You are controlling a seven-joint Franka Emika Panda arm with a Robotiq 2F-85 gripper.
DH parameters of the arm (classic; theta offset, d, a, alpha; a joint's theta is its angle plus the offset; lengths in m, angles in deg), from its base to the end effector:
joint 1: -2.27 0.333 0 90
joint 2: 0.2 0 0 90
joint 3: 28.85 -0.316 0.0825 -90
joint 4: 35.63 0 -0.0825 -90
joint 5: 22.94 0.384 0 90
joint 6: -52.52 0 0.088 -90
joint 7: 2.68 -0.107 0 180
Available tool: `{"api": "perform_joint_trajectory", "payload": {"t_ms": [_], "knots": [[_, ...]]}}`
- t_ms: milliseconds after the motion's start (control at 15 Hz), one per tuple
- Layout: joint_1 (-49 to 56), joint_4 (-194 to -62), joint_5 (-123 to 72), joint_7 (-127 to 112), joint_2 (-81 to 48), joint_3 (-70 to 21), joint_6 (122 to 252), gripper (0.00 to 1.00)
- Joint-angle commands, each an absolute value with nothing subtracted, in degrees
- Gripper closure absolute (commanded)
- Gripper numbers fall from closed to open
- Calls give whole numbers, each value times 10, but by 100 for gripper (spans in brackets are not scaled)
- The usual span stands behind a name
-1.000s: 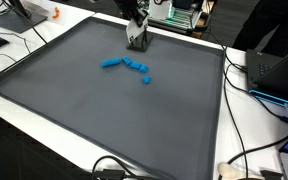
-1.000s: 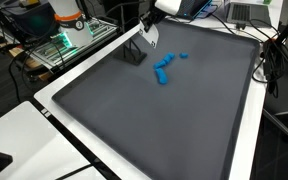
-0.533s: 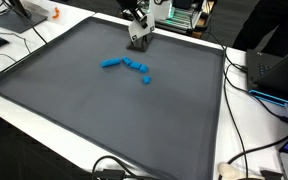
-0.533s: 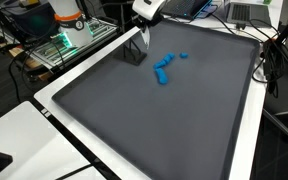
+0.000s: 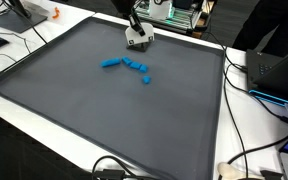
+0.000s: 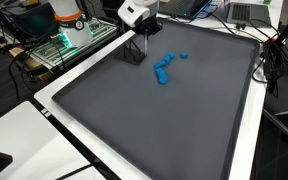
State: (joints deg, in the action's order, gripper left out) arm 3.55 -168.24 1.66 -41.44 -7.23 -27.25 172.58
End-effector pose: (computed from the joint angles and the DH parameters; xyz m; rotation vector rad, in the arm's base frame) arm 0.4826 0.0174 0.2699 -2.5505 1.3344 0.6212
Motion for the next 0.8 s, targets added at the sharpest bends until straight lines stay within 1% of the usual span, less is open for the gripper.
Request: {"api": "perform_joint_trajectory", "payload": {"t_ms": [0,733], "knots": [[29,-1728,38,-452,-46,-270,1760,99],[18,-1793,102,-445,-32,-272,1849,99]]}}
